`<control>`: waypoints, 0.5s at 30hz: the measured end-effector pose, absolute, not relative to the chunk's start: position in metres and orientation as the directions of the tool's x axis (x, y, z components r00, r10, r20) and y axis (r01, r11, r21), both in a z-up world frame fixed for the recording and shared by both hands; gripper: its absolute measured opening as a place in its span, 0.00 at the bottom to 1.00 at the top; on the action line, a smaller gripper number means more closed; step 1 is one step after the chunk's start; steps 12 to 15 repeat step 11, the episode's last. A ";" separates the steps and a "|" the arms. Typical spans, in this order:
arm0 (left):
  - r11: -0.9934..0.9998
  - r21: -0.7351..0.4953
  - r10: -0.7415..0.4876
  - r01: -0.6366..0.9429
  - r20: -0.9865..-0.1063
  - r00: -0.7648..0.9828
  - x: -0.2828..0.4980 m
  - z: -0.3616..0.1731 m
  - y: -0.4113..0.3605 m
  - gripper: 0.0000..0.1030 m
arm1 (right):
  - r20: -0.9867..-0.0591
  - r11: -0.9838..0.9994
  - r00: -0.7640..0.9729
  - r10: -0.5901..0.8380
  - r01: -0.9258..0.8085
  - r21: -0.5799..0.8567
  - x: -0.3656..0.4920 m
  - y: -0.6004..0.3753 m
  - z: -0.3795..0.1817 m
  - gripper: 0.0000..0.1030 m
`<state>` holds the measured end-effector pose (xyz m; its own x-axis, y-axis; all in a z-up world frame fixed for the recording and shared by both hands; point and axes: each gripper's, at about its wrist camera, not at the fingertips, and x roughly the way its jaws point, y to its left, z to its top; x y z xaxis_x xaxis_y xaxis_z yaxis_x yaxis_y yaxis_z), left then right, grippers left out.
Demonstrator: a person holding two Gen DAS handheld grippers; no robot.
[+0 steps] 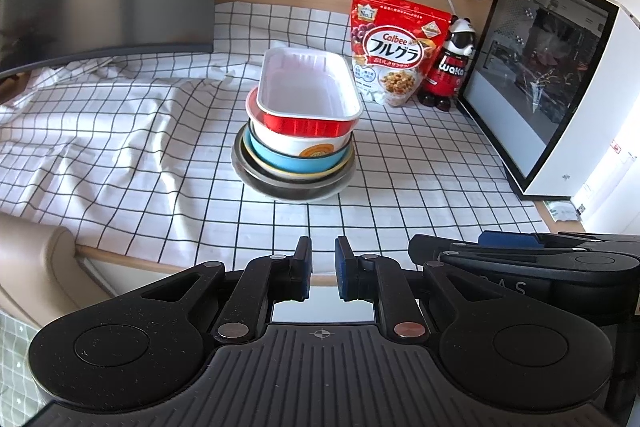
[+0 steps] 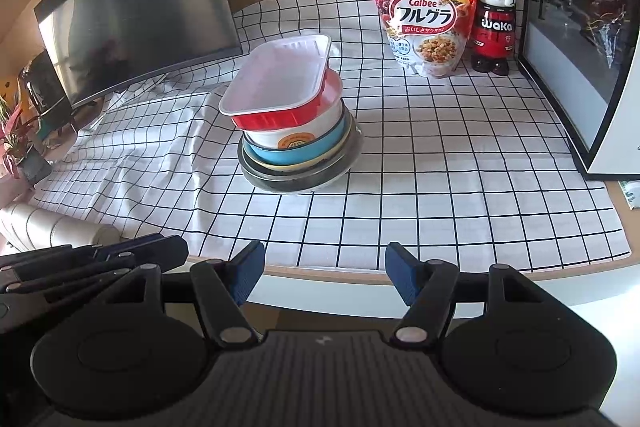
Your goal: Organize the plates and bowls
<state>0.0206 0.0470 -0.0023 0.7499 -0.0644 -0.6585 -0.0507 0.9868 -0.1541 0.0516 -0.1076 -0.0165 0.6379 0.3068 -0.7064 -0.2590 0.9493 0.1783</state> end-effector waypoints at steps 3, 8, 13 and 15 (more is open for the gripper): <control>0.987 -0.152 -0.062 -0.052 -0.659 0.749 0.020 -0.003 0.047 0.15 | -0.707 0.949 0.637 0.307 -0.262 0.176 0.052 -0.107 -0.016 0.65; 0.987 -0.154 -0.063 -0.052 -0.658 0.750 0.019 -0.004 0.049 0.15 | -0.710 0.950 0.636 0.302 -0.260 0.172 0.053 -0.106 -0.016 0.65; 0.986 -0.155 -0.060 -0.059 -0.664 0.745 0.020 -0.004 0.052 0.15 | -0.714 0.952 0.634 0.296 -0.257 0.167 0.054 -0.103 -0.017 0.65; 0.986 -0.155 -0.060 -0.059 -0.664 0.745 0.020 -0.004 0.052 0.15 | -0.714 0.952 0.634 0.296 -0.257 0.167 0.054 -0.103 -0.017 0.65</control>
